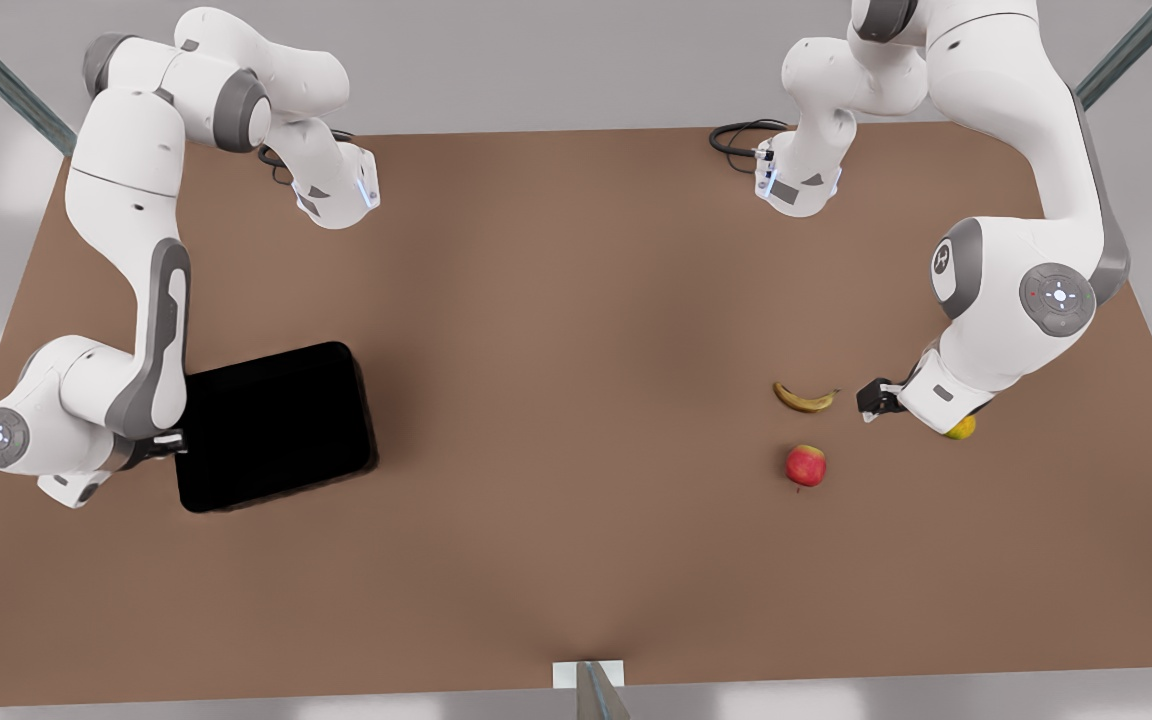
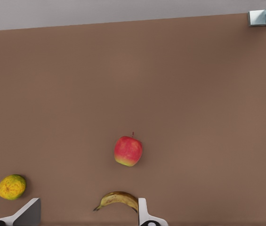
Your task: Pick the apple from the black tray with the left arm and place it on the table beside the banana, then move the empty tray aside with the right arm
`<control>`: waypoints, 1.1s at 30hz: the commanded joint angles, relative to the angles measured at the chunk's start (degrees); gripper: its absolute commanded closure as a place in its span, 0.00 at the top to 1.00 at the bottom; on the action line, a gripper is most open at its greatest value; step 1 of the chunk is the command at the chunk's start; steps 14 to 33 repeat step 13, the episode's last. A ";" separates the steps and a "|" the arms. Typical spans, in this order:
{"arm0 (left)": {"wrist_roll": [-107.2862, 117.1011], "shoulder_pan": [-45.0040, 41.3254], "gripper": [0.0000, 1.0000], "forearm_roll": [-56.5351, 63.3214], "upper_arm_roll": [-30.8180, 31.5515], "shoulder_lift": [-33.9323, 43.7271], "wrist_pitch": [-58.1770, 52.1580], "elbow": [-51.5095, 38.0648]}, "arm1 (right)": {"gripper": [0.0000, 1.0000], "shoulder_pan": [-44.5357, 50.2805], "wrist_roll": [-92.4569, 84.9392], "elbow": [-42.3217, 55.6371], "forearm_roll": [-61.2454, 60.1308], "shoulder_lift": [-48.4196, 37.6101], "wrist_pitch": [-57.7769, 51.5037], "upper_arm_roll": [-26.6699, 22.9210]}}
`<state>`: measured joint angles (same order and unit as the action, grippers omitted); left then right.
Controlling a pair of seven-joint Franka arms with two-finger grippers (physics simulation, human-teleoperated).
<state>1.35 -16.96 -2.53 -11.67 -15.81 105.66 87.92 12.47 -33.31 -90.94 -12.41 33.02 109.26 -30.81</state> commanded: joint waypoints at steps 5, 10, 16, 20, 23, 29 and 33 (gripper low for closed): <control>-0.30 -0.09 1.00 0.07 -0.02 0.07 -0.02 -0.03 | 1.00 -6.31 3.42 10.07 2.56 -10.69 -12.48 14.53; -0.30 0.00 1.00 0.07 -0.02 0.07 -0.02 -0.12 | 1.00 -5.45 21.33 15.88 11.79 -12.54 -14.60 26.86; -0.30 -0.09 1.00 0.07 -0.02 -0.01 -0.02 -0.12 | 1.00 1.33 37.08 16.05 14.26 -10.87 -10.56 27.21; -0.30 -0.09 1.00 0.07 -0.02 -0.01 -0.02 -0.12 | 1.00 1.33 37.08 16.05 14.26 -10.87 -10.56 27.21; -0.30 -0.09 1.00 0.07 -0.02 -0.01 -0.02 -0.12 | 1.00 1.33 37.08 16.05 14.26 -10.87 -10.56 27.21; -0.30 -0.09 1.00 0.07 -0.02 -0.01 -0.02 -0.12 | 1.00 1.33 37.08 16.05 14.26 -10.87 -10.56 27.21; -0.30 -0.09 1.00 0.07 -0.02 -0.01 -0.02 -0.12 | 1.00 1.33 37.08 16.05 14.26 -10.87 -10.56 27.21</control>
